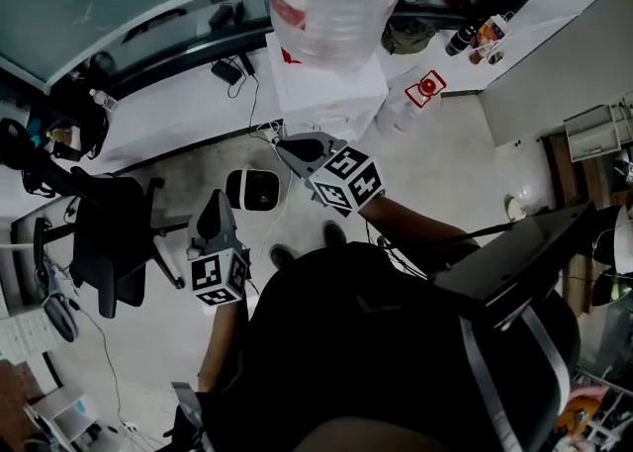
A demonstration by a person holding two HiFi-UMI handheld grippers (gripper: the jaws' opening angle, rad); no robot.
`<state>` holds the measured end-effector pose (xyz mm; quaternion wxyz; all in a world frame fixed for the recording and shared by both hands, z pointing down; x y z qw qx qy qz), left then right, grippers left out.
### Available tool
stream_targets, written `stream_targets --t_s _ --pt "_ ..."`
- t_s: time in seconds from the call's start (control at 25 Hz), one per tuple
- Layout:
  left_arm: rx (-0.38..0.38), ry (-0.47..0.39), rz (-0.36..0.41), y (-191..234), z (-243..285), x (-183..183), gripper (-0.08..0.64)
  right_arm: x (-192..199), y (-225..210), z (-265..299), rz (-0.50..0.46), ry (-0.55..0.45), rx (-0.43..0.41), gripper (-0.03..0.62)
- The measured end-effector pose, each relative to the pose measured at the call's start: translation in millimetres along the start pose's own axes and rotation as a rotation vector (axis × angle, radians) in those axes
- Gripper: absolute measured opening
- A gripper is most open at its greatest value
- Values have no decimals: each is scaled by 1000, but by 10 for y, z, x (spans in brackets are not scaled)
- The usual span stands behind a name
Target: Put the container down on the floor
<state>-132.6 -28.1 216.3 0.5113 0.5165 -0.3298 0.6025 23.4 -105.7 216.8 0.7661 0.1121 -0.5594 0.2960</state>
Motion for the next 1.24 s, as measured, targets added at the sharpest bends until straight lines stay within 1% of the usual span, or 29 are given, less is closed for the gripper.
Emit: stream_targets --t_s 0.04,0.08,0.24,0.32,0.72,0.88,1.04,1.24 --pt "-2 -8 18 -11 -14 -37 12 -10 17 -14 -2 -1 -1 8" --pt "-3 -12 19 -9 -24 -67 12 -22 34 -25 -12 -2 2 8" --pt "-10 2 -13 53 -2 -91 12 -147 28 -33 -89 -16 36 8" --pt "-13 15 -23 63 -9 -77 12 -198 33 -27 -110 -23 38 8" --pt "0 24 -59 -21 -41 -1 12 -168 50 -9 -81 0 43 8" --pt "7 7 -72 17 -82 -38 12 -184 100 7 -83 -15 43 8" --pt "8 1 -68 -4 -133 -47 12 -186 146 -40 -74 -19 51 8" --pt "16 6 -101 13 -187 -2 12 -134 216 -33 -66 -19 53 8"
Point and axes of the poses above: the fingertips, and each gripper's own axes: z forward along the fingers, y to its left, x out of its underside, the point moved 3 cm from there along -z, backward along the fingers, and after that the axes turned 2 degrees about -z, right-handed, at the moved point
